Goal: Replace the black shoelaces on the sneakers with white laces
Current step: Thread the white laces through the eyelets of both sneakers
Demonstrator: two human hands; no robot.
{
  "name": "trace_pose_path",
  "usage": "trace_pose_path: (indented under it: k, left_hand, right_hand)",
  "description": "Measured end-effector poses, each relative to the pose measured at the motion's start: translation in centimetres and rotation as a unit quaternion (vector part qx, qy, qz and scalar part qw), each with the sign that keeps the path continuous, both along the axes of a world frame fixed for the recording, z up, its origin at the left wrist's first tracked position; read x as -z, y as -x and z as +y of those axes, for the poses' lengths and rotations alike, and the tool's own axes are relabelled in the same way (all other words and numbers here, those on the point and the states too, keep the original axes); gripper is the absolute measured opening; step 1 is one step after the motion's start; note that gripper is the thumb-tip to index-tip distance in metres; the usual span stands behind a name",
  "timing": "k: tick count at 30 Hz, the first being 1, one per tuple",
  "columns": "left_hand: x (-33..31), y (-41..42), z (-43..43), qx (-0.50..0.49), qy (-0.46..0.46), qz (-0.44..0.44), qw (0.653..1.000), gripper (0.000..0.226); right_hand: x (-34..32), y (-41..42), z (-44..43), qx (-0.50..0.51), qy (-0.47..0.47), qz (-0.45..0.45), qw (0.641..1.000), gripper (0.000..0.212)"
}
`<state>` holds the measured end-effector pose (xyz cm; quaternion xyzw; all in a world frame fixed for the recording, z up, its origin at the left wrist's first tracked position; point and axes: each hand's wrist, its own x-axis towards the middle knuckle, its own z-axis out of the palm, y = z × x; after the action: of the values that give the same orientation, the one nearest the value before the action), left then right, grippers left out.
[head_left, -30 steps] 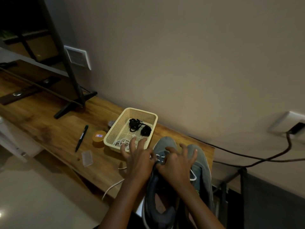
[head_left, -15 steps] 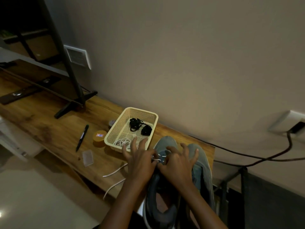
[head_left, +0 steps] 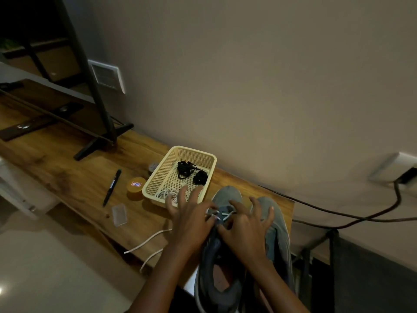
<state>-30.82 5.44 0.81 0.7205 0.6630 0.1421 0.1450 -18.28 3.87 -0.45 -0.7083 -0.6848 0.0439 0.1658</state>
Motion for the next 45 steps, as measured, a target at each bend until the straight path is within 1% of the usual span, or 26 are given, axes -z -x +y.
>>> trace_pose_path:
  k: [2,4,8,11,14,15,17,19,20,24,28,30,32,35,37,40,43,45]
  left_hand:
    - [-0.1,-0.9,-0.2,0.0,0.012,0.017,1.0,0.02]
    - [-0.1,-1.1,-0.2,-0.02,0.022,0.024,0.999,0.018]
    - [-0.3,0.2,0.2,-0.061,0.022,-0.007,0.998,0.011]
    - [-0.3,1.4,0.4,-0.112,0.009,-0.028,0.993,0.005]
    - [-0.4,1.7,0.3,-0.144,-0.028,-0.022,0.989,0.005]
    - [-0.5,1.4,0.2,-0.132,-0.042,-0.026,0.99,0.006]
    - [-0.6,0.6,0.0,-0.078,-0.058,-0.018,0.995,0.014]
    - [-0.6,-0.4,-0.2,-0.031,-0.047,0.013,0.998,0.022]
    - [-0.5,-0.8,-0.3,-0.023,-0.036,0.025,0.999,0.024]
    - [-0.2,-1.0,-0.5,-0.039,-0.012,0.028,0.999,0.021]
    - [-0.9,0.6,-0.2,-0.098,-0.011,0.001,0.995,0.008]
    - [-1.1,1.1,-0.2,-0.111,0.004,0.003,0.994,0.005]
    - [-1.1,0.9,-0.3,-0.099,0.009,0.005,0.995,0.007]
    - [-0.8,-0.1,-0.5,-0.042,-0.009,0.003,0.999,0.021]
    - [-0.4,-0.9,-0.6,-0.023,-0.01,0.012,1.0,0.025]
    - [0.1,-1.2,-0.5,-0.032,0.0,0.009,0.999,0.022]
    - [0.1,-1.0,-0.4,-0.043,0.011,-0.007,0.999,0.014]
    - [0.0,-1.0,-0.4,-0.042,0.018,-0.01,0.999,0.013]
  right_hand:
    - [0.0,0.0,0.0,0.0,0.002,-0.002,1.0,0.024]
    - [-0.1,-0.1,0.0,-0.001,0.013,-0.004,1.0,0.024]
    - [-0.4,0.0,-0.1,-0.003,0.03,0.007,1.0,0.019]
    - [-0.4,0.0,-0.1,-0.002,0.047,0.009,0.999,0.018]
    - [-0.5,0.0,0.0,-0.001,0.06,0.006,0.998,0.018]
    - [-0.5,0.0,0.0,-0.002,0.061,0.005,0.998,0.019]
    - [-0.4,0.0,0.0,-0.001,0.058,0.007,0.998,0.019]
    - [-0.4,0.1,0.0,0.0,0.044,0.017,0.999,0.018]
    - [-0.4,0.1,0.0,0.0,0.037,0.022,0.999,0.019]
    - [-0.5,0.0,-0.1,0.003,0.056,0.008,0.998,0.022]
    - [-0.6,0.0,-0.1,0.008,0.074,0.007,0.997,0.022]
    - [-0.5,0.1,-0.1,0.009,0.079,0.006,0.997,0.022]
    - [-0.5,0.1,0.0,0.009,0.081,0.007,0.997,0.022]
    - [-0.4,0.1,0.1,0.007,0.077,0.015,0.997,0.021]
    - [-0.3,0.1,0.1,0.008,0.074,0.015,0.997,0.024]
    - [-0.1,0.1,0.0,0.013,0.053,0.027,0.998,0.023]
    - [-0.2,0.1,-0.2,0.019,0.064,0.018,0.998,0.02]
    - [-0.3,0.2,-0.3,0.02,0.073,0.009,0.997,0.02]
